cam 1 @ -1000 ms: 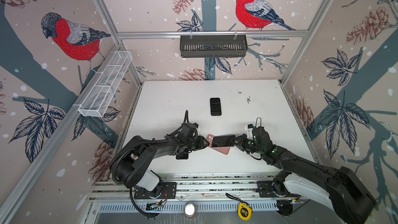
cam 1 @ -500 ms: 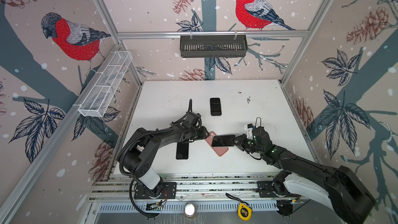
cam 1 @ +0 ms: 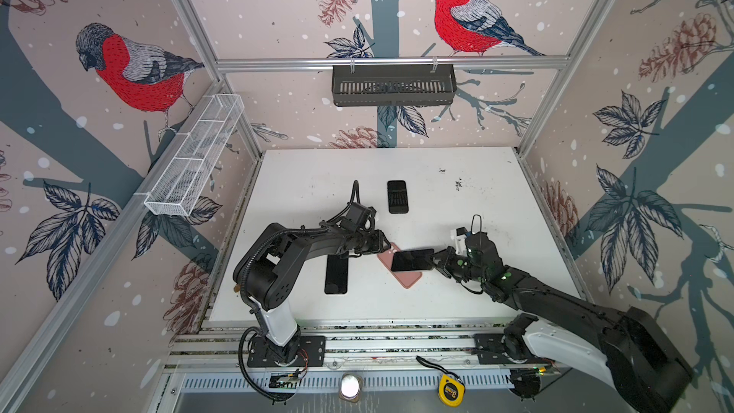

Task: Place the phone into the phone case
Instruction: 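Lower the phone into the pink case with the right gripper while the left holds it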

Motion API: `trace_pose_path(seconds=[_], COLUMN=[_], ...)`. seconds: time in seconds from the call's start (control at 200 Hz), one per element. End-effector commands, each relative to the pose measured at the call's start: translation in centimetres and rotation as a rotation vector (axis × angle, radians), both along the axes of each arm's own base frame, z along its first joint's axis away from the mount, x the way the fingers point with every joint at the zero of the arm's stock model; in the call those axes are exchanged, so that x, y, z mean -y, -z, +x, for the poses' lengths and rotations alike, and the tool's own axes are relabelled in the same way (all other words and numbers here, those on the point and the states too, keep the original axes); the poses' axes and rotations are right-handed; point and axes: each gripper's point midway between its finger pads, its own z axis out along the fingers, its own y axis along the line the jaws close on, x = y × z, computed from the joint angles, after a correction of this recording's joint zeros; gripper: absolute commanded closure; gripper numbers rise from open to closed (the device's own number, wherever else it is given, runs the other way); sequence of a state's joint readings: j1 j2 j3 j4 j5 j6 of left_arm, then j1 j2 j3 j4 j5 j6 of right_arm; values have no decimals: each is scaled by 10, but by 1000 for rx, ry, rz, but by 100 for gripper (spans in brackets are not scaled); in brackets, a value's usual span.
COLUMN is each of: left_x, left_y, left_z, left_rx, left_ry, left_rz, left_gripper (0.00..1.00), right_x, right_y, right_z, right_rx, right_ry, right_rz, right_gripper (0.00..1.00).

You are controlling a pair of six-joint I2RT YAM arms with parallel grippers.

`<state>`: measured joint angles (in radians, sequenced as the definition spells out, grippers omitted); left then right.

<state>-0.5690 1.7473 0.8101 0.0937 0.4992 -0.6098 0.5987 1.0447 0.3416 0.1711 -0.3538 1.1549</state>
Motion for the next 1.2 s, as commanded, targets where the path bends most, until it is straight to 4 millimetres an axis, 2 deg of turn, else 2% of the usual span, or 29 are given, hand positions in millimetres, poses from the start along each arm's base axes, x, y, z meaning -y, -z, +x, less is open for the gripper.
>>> trace_pose_path(seconds=[0.0,0.12,0.22,0.315,0.876,1.196], left_x=[6,9,18,22,3,3], left_y=[-6,-7,-7,-7,-11,-3], left_z=[-15,-39,-60,-70,-54,-60], left_rx=[-21,-37,-49,-56,-13,-44], left_ry=[0,-7,12,19,4,-7], left_rz=[-72,-108,-134,-134,-59,-93], left_gripper=[61,61,61,61,61,61], right_x=[8,7,4,0,-9,-13], right_y=[1,-5,-3,-1,5,19], right_z=[7,11,12,9,-12,-18], right_rx=[29,47,44,40,39,-4], right_ry=[22,20,8,-12,-126,-147], right_rz=[-79,-87,-92,-86,-50,-22], right_gripper=[99,99,99,99,99,99])
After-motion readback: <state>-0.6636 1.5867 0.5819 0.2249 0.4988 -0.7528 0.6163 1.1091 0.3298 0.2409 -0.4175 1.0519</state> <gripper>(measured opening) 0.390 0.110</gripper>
